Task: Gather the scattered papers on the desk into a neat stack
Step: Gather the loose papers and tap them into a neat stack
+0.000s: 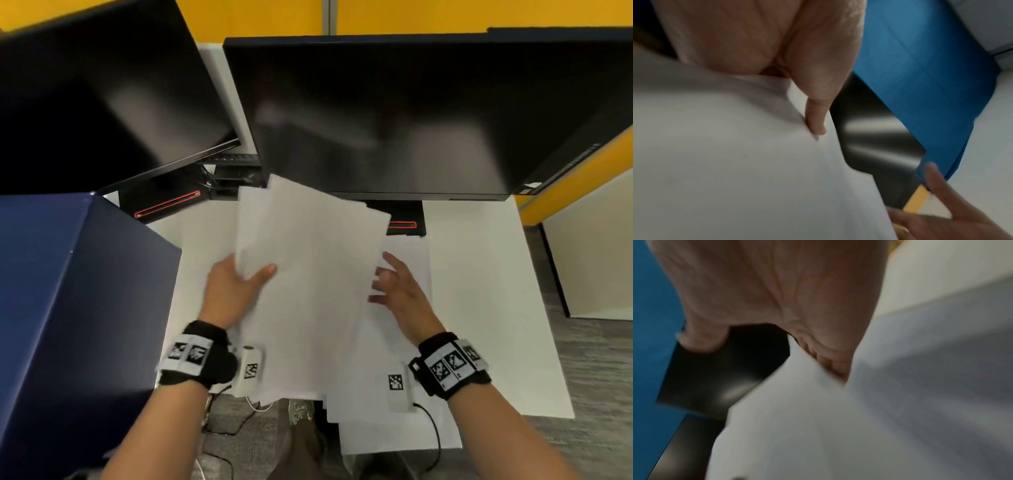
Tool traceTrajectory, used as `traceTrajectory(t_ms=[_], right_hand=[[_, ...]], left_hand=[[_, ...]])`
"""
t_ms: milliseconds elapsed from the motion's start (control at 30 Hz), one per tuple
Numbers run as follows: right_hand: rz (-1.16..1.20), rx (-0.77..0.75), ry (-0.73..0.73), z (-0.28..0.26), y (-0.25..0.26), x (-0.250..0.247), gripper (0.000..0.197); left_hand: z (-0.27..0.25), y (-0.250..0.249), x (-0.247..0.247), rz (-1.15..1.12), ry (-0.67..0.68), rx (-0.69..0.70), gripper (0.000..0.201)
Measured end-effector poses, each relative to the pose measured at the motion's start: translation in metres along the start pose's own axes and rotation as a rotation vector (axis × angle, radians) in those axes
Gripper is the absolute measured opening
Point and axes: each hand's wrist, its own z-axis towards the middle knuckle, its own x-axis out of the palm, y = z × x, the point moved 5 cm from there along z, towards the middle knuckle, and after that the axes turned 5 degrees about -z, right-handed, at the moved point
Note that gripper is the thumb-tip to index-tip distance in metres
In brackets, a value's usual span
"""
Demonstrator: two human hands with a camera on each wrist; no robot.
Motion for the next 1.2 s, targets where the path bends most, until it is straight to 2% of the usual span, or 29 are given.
traceTrajectory(t_ms=[67, 133, 233, 333, 400, 467, 567, 667, 767, 833, 933, 1000, 1033, 1067, 1200], right_hand=[[-0.035, 0.050, -0.016, 0.001, -0.002, 0.002, 0.061], [-0.197, 0.072, -0.129, 0.001, -0.013, -0.009, 0.055], [-0.326, 0.177, -0.282, -0.002, -0.039, -0.036, 0.047], [-0.547, 0.321, -0.528, -0.001, -0.066, -0.077, 0.063], [-0.622, 0.475, -0.625, 0.001, -0.076, -0.091, 0.078], [-0.580, 0.525, -0.585, 0.011, -0.077, -0.085, 0.082], [-0.520, 0.390, -0.427, 0.033, -0.071, -0.062, 0.075], [-0.478, 0.348, -0.462, 0.033, -0.066, -0.069, 0.080], [-0.493, 0.410, -0.500, 0.009, -0.077, -0.089, 0.086], [-0.520, 0.422, -0.437, -0.003, -0.089, -0.087, 0.092], [-0.588, 0.338, -0.321, -0.001, -0.097, -0.062, 0.088], [-0.595, 0.310, -0.242, 0.006, -0.095, -0.042, 0.082], [-0.592, 0.321, -0.222, 0.009, -0.095, -0.036, 0.081], [-0.591, 0.341, -0.232, 0.011, -0.094, -0.035, 0.079], [-0.500, 0.431, -0.463, 0.026, -0.075, -0.057, 0.078]], left_hand=[[-0.005, 0.019, 0.042, -0.062, 0.119, -0.058, 0.042], [-0.010, 0.048, 0.079, -0.092, 0.191, -0.171, 0.051], [-0.012, 0.085, 0.104, -0.029, 0.155, -0.293, 0.054], [-0.007, 0.101, 0.113, 0.118, 0.123, -0.317, 0.057], [-0.002, 0.102, 0.125, 0.178, 0.131, -0.280, 0.060], [0.001, 0.096, 0.145, 0.250, 0.216, -0.246, 0.062], [0.002, 0.088, 0.162, 0.345, 0.269, -0.241, 0.064], [0.007, 0.089, 0.128, 0.413, 0.098, -0.218, 0.071], [0.002, 0.119, 0.062, 0.486, -0.175, -0.397, 0.085], [-0.004, 0.133, 0.038, 0.433, -0.249, -0.482, 0.084], [-0.001, 0.130, 0.057, 0.192, -0.114, -0.429, 0.068], [-0.003, 0.123, 0.073, 0.166, -0.009, -0.420, 0.066], [-0.005, 0.123, 0.075, 0.152, -0.013, -0.418, 0.066], [-0.007, 0.124, 0.073, 0.119, -0.033, -0.423, 0.064], [0.003, 0.130, 0.047, 0.029, -0.184, -0.443, 0.062]])
